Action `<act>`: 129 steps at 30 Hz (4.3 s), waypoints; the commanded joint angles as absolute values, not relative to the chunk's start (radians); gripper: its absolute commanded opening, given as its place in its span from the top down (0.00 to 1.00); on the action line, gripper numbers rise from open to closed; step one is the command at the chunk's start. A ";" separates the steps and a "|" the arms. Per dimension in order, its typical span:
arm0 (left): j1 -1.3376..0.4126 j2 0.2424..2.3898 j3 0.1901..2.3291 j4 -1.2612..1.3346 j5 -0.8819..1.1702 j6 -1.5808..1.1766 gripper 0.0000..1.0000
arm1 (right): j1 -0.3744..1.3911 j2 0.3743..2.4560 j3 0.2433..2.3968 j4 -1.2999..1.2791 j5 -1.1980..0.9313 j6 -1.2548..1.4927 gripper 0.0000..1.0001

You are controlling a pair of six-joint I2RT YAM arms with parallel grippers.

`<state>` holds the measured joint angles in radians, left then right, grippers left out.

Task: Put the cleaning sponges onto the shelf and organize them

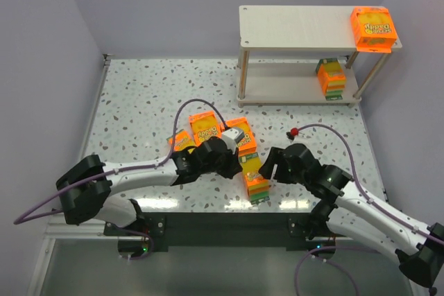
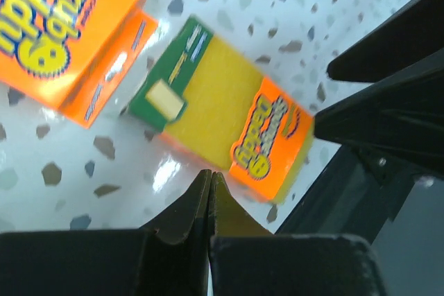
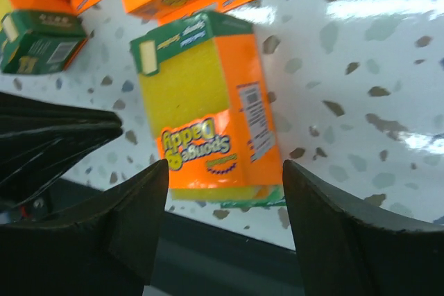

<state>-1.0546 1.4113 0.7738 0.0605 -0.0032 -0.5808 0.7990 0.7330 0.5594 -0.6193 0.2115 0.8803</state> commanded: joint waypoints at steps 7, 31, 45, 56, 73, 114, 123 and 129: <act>-1.078 1.311 0.586 0.121 0.097 -0.630 1.00 | 0.799 0.676 0.512 -0.548 -0.068 0.960 0.26; -1.204 1.709 0.831 0.397 0.164 -0.670 1.00 | 0.799 0.535 0.540 -0.903 0.239 1.230 0.21; -1.204 1.605 0.792 0.402 0.134 -0.669 1.00 | 0.798 0.518 0.420 -0.681 0.319 1.370 0.23; -1.201 1.163 0.614 0.094 -0.214 -0.707 1.00 | 0.799 0.578 0.371 -0.546 0.321 1.394 0.40; -1.121 1.000 0.529 0.003 -0.252 -0.713 1.00 | 0.798 0.577 0.229 -0.460 0.350 1.474 0.81; -1.114 0.996 0.560 -0.052 -0.262 -0.709 1.00 | 0.796 0.397 0.446 -0.545 0.653 1.310 1.00; -1.104 0.997 0.561 -0.044 -0.255 -0.701 1.00 | 0.571 0.577 0.466 -0.216 0.405 1.158 1.00; -1.100 0.976 0.555 -0.055 -0.258 -0.698 1.00 | 0.171 0.745 0.502 0.089 0.008 1.161 1.00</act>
